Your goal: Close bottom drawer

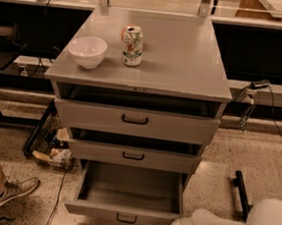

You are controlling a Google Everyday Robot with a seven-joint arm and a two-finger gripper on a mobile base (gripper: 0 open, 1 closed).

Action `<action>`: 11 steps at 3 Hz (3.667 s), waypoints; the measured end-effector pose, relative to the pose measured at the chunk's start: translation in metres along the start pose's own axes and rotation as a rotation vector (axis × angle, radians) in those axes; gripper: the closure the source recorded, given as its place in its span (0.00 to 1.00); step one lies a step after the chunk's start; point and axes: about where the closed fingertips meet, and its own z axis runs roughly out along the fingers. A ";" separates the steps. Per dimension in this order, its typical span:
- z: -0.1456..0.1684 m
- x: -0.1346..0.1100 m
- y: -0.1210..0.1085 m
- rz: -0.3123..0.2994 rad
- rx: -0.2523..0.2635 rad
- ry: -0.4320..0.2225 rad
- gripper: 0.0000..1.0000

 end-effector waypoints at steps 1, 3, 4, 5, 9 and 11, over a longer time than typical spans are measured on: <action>0.012 -0.038 -0.015 -0.018 0.022 -0.108 1.00; 0.015 -0.042 -0.017 -0.011 0.037 -0.136 1.00; 0.021 -0.063 -0.033 -0.038 0.076 -0.207 1.00; 0.030 -0.089 -0.048 -0.069 0.089 -0.267 1.00; 0.007 -0.151 -0.092 -0.140 0.154 -0.392 1.00; -0.004 -0.167 -0.102 -0.162 0.172 -0.427 1.00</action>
Offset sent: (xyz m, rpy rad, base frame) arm 0.1932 0.0621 0.0244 0.2124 -0.4546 -0.1012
